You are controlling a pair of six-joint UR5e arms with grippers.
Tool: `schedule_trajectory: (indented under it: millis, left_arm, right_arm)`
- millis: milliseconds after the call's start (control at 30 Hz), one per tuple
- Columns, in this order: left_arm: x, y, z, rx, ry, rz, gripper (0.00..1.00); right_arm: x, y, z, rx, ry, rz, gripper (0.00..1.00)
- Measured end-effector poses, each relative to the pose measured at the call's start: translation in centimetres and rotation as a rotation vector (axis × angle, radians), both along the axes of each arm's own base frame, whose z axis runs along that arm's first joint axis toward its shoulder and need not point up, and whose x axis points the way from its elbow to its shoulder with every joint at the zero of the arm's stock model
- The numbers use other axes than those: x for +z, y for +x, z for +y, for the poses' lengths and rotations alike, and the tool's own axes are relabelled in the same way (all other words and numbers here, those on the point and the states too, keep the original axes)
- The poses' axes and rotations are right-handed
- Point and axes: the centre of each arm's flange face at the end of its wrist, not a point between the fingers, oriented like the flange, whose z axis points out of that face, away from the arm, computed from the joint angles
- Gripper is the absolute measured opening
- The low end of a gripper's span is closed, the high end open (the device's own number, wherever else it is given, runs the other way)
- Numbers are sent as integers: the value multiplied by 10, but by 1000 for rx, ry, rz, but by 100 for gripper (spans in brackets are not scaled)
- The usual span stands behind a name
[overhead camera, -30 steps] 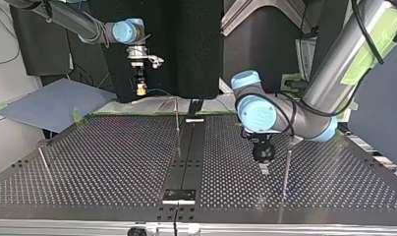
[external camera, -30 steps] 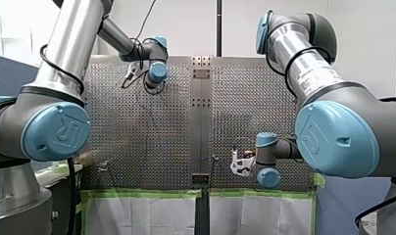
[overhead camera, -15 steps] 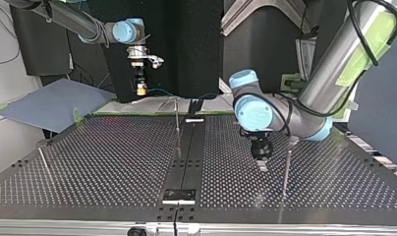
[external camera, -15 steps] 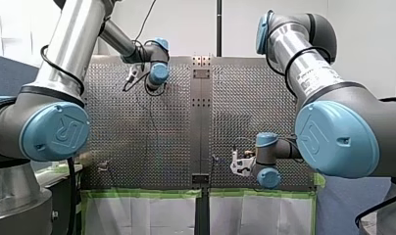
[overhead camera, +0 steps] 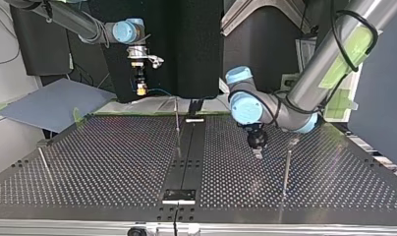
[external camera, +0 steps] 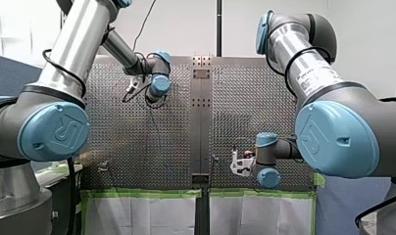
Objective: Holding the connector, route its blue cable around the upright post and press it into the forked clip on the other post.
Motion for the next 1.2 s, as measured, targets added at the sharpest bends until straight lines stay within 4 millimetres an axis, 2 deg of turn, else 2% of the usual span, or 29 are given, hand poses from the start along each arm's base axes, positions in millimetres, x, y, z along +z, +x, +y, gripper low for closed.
schedule_trajectory:
  millis: [100, 233, 500, 933, 1200]
  left_arm:
    - [-15, 3, -2, 4, 8, 15, 100]
    - [-24, 4, -3, 5, 11, 26, 100]
    - [-43, -7, -5, 3, 17, 40, 100]
    - [-64, -18, -10, -13, 14, 44, 100]
    - [-99, -18, -25, -26, 16, 69, 100]
  right_arm:
    - [0, 0, 0, 0, 0, 0, 0]
    - [0, 0, 0, 0, 0, 0, 0]
    - [1, 0, 0, 0, -2, -1, 0]
    - [0, 1, 1, 5, 0, 0, 0]
    - [0, 2, 1, 10, 0, 0, 0]
